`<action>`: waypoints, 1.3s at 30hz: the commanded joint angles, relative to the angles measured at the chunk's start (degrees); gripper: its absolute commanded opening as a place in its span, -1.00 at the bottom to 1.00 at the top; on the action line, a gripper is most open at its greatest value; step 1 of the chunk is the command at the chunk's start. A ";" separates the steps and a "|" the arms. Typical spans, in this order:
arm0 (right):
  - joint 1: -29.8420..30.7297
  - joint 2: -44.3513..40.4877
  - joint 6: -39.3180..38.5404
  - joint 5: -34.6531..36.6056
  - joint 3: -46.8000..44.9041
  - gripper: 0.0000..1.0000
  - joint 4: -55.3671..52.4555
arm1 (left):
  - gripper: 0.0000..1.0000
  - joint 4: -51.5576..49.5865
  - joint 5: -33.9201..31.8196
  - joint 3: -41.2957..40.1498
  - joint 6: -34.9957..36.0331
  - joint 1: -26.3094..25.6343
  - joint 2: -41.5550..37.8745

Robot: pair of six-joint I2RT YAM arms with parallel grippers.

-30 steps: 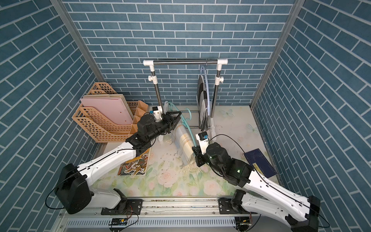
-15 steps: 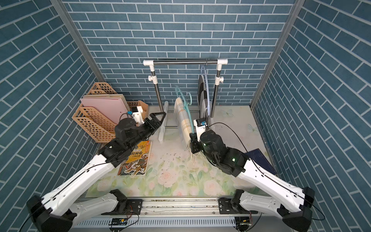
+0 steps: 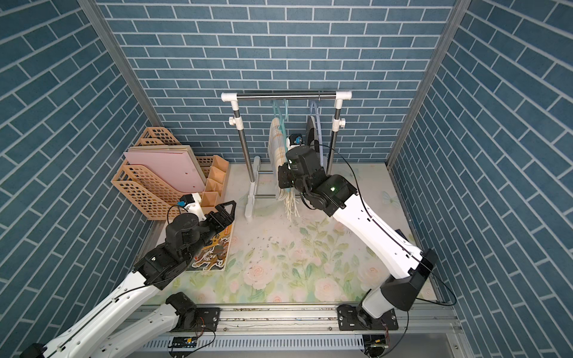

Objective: Hang the scarf on the hanger
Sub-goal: Place the hanger at the clothesline.

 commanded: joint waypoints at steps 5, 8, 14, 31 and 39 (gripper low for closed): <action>-4.15 7.62 -0.58 -1.78 15.75 -1.00 -4.03 | 0.88 1.61 -0.39 -2.70 0.81 0.37 -1.08; -5.70 11.59 -0.44 -3.08 21.25 -1.00 -5.79 | 0.88 2.50 0.42 -3.77 0.63 0.37 -0.60; -8.82 18.83 1.05 -6.73 28.72 -1.00 -8.07 | 0.88 3.53 1.52 -5.47 -0.06 0.39 0.37; -9.13 12.71 2.83 -11.84 12.86 -0.01 -3.00 | 0.88 4.52 2.25 -6.46 -0.65 0.37 1.95; -8.96 -3.57 2.71 -17.83 -9.34 0.54 10.39 | 0.89 2.34 0.39 -6.03 0.89 0.37 2.50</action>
